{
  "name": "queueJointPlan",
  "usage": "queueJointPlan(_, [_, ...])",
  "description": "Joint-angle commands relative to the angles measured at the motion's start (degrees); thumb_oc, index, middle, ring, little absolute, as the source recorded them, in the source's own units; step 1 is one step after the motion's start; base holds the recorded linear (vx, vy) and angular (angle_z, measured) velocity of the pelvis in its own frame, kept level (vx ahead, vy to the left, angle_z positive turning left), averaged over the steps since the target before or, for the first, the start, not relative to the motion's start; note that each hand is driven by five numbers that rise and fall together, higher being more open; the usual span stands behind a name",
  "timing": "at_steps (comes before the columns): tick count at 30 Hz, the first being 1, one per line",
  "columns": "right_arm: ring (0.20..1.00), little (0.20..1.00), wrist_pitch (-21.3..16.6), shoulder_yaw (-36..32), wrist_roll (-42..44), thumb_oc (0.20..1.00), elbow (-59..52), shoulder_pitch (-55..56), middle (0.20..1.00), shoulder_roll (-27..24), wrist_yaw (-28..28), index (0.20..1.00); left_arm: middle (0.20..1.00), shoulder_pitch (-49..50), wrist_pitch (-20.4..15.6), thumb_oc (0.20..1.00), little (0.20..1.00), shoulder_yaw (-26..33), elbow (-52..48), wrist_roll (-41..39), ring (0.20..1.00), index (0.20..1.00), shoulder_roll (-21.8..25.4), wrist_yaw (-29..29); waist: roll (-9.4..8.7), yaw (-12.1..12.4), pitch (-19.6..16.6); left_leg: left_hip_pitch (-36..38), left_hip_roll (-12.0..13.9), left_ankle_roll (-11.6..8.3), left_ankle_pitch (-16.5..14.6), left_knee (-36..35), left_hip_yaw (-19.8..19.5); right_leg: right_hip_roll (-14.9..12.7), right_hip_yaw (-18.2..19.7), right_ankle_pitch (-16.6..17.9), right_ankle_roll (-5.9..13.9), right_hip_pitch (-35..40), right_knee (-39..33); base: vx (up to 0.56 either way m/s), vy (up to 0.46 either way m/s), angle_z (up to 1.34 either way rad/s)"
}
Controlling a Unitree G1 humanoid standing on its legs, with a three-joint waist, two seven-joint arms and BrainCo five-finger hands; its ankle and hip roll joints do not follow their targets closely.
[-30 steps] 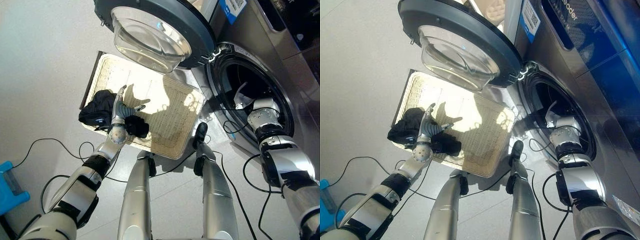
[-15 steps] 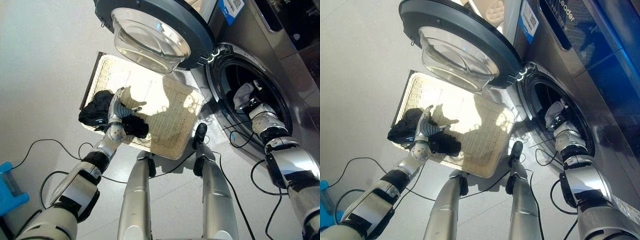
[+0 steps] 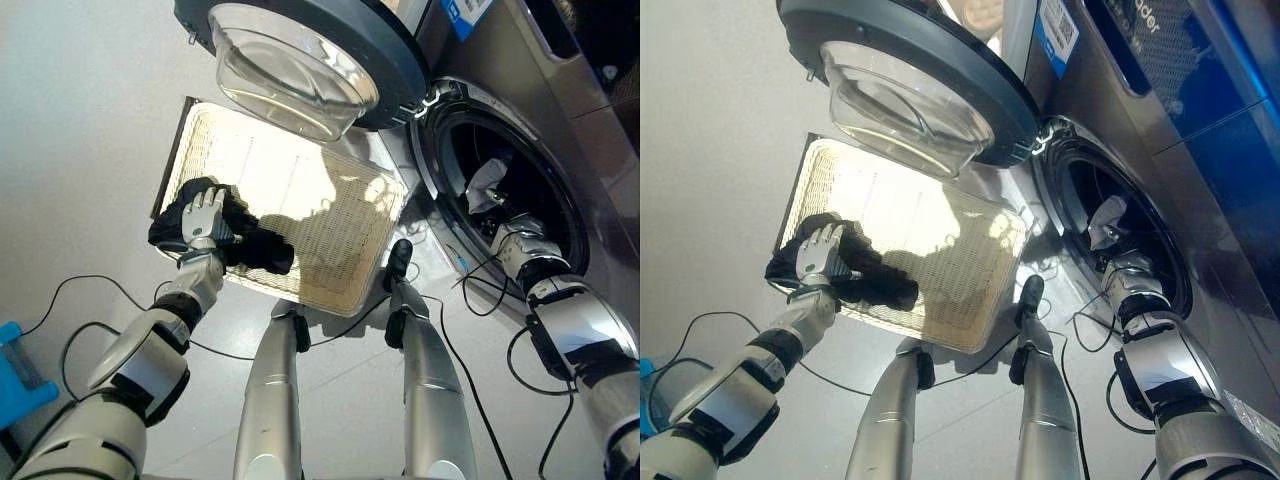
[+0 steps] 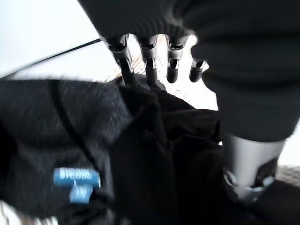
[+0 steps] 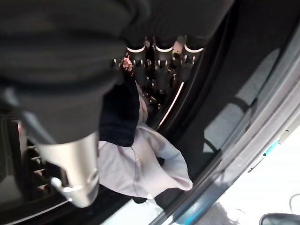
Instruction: Put the clothes into the washing machine.
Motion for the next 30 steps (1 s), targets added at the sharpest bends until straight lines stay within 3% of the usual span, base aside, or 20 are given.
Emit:
queueJointPlan(1, [1.0, 1.0, -6.5, 2.2, -3.3, 1.0, -1.3, 1.0, 1.0, -2.7, -0.9, 1.0, 1.0, -1.0, 3.0, 1.0, 1.0, -0.5, 3.9, 9.4, 1.0, 1.0, 0.9, -2.6, 3.26, -0.7, -1.6, 0.5, -3.2, -1.8, 1.2, -4.2, 3.8, 0.9, -1.7, -7.8, 6.4, -0.8, 8.4, 0.0, 0.032, -0.01])
queueJointPlan(2, [1.0, 1.0, -6.5, 2.2, -3.3, 1.0, -1.3, 1.0, 1.0, -2.7, -0.9, 1.0, 1.0, -1.0, 3.0, 1.0, 1.0, -0.5, 3.9, 9.4, 1.0, 1.0, 0.9, -2.6, 3.26, -0.7, -1.6, 0.5, -3.2, -1.8, 1.2, -4.2, 3.8, 0.9, -1.7, -7.8, 6.4, -0.8, 8.4, 0.0, 0.034, 0.0])
queueJointPlan(5, [1.0, 1.0, -11.7, 2.7, -4.3, 1.0, -3.9, 3.9, 1.0, -1.3, 1.5, 1.0, 1.0, -0.3, 3.8, 1.0, 1.0, -4.1, 6.3, 13.3, 1.0, 1.0, 0.9, -5.3, 2.89, -1.6, -1.6, 0.0, -2.8, -1.88, 1.5, -4.6, 4.5, 1.4, -1.3, -7.6, 6.39, -1.3, 7.6, 0.0, 0.026, -0.03])
queueJointPlan(9, [1.0, 1.0, -15.7, 2.9, -4.0, 1.0, -6.3, 6.4, 1.0, 0.0, 3.3, 1.0, 1.0, -0.1, 3.3, 1.0, 1.0, -7.3, 7.4, 16.6, 1.0, 1.0, 1.0, -8.5, 2.55, -2.3, -1.6, -0.6, -2.4, -2.01, 1.4, -4.4, 5.0, 1.6, -1.1, -7.6, 6.35, -1.7, 7.4, 0.0, 0.015, -0.06])
queueJointPlan(15, [1.0, 1.0, -19.4, 2.4, -2.0, 1.0, -8.9, 8.3, 1.0, 0.6, 5.1, 1.0, 1.0, -0.9, 1.8, 1.0, 1.0, -12.4, 8.8, 23.2, 1.0, 1.0, 1.2, -14.7, 1.89, -3.1, -1.6, -1.6, -2.1, -2.09, 1.6, -4.3, 5.5, 1.8, -1.0, -7.3, 6.43, -2.5, 7.0, 0.0, 0.0, -0.01])
queueJointPlan(22, [1.0, 1.0, -21.6, 1.6, 0.3, 1.0, -12.1, 9.2, 1.0, 0.6, 5.3, 1.0, 1.0, -0.1, 1.6, 1.0, 1.0, -18.2, 10.1, 27.6, 1.0, 1.0, 2.2, -30.1, 1.18, -3.6, -1.6, -2.3, -2.0, -1.89, 1.6, -4.5, 5.5, 1.9, -0.7, -6.8, 6.84, -3.1, 6.4, 0.0, -0.01, 0.0])
queueJointPlan(30, [1.0, 1.0, -21.3, 0.9, 3.4, 1.0, -13.0, 8.6, 1.0, -0.4, 6.5, 1.0, 1.0, 3.0, 1.8, 1.0, 1.0, -19.5, 11.2, 30.1, 1.0, 1.0, 2.2, -41.1, 0.98, -3.4, -1.6, -2.7, -2.2, -1.85, 1.9, -4.9, 4.9, 1.9, -1.0, -6.3, 6.84, -3.0, 5.7, 0.0, 0.0, 0.0])
